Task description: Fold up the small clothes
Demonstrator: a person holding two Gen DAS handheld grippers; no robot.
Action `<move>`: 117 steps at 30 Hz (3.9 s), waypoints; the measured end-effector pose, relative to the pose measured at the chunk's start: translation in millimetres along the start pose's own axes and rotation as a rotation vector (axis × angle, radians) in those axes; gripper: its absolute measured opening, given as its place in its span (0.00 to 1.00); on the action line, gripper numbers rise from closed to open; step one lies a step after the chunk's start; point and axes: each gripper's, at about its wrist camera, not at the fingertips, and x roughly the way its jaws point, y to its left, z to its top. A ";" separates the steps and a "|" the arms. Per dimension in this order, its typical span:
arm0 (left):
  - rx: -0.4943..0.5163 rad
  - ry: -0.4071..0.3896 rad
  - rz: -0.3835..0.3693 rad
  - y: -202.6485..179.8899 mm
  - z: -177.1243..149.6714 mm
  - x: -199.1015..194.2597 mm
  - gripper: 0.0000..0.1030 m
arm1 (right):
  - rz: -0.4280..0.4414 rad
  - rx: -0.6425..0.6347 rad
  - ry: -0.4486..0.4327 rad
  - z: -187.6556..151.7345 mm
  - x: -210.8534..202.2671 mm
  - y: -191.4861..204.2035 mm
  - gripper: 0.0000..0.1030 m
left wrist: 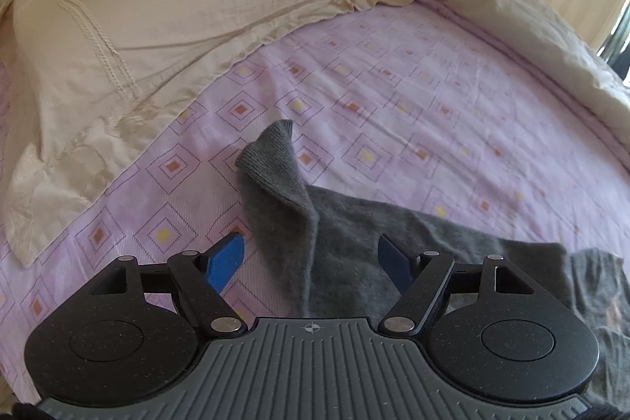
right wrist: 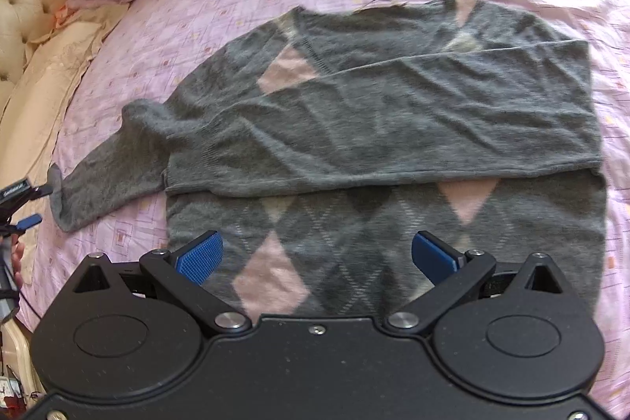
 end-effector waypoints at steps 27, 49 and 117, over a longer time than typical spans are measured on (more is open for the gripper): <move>-0.028 -0.061 -0.065 10.1 41.9 29.1 0.08 | -0.010 -0.064 0.070 24.5 42.8 62.5 0.99; 0.187 -0.331 -0.533 -184.7 -18.8 -185.4 0.08 | 0.086 -0.012 0.012 -3.1 -3.2 -28.9 0.99; 0.506 0.036 -0.230 -253.9 -86.4 -10.6 0.62 | -0.008 0.126 -0.094 91.1 -26.5 -185.5 0.14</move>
